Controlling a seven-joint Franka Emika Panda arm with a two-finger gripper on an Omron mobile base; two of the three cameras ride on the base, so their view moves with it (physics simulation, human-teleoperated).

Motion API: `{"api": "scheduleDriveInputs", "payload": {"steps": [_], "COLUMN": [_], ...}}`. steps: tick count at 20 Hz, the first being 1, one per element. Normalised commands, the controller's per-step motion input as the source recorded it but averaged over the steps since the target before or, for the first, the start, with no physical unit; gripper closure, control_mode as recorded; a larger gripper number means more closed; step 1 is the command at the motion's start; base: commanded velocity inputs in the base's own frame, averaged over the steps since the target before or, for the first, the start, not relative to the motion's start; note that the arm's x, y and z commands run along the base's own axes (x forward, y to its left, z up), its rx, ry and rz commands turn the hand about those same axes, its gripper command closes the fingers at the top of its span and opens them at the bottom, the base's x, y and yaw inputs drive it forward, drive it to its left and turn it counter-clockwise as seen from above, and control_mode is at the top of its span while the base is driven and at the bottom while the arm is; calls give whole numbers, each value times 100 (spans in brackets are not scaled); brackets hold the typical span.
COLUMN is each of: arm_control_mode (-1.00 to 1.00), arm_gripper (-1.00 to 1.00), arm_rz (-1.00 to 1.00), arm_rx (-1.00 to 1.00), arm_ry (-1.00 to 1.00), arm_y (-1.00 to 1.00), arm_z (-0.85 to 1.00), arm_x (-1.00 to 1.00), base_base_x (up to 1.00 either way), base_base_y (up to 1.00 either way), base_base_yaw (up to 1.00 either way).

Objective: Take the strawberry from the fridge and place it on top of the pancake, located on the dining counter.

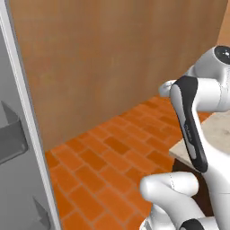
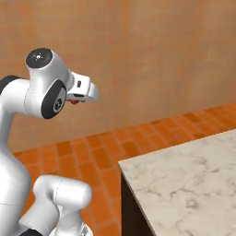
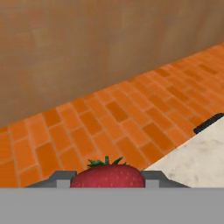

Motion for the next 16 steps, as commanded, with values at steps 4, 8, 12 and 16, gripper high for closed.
{"api": "scheduleDriveInputs", "payload": {"steps": [4, 8, 12, 16], "arm_control_mode": [100, 100, 100, 100], "arm_gripper": [100, 100, 100, 100], "arm_rz": [0, 0, 0, 0], "arm_rx": [0, 0, 0, 0], "arm_ry": [0, 0, 0, 0], "arm_y": [0, 0, 0, 0], "arm_z": [0, 0, 0, 0], "arm_x": [0, 0, 0, 0], "base_base_x": [69, 81, 100, 100], "base_base_y": [-7, 0, -5, -3], "base_base_yaw": [63, 66, 44, 11]}}
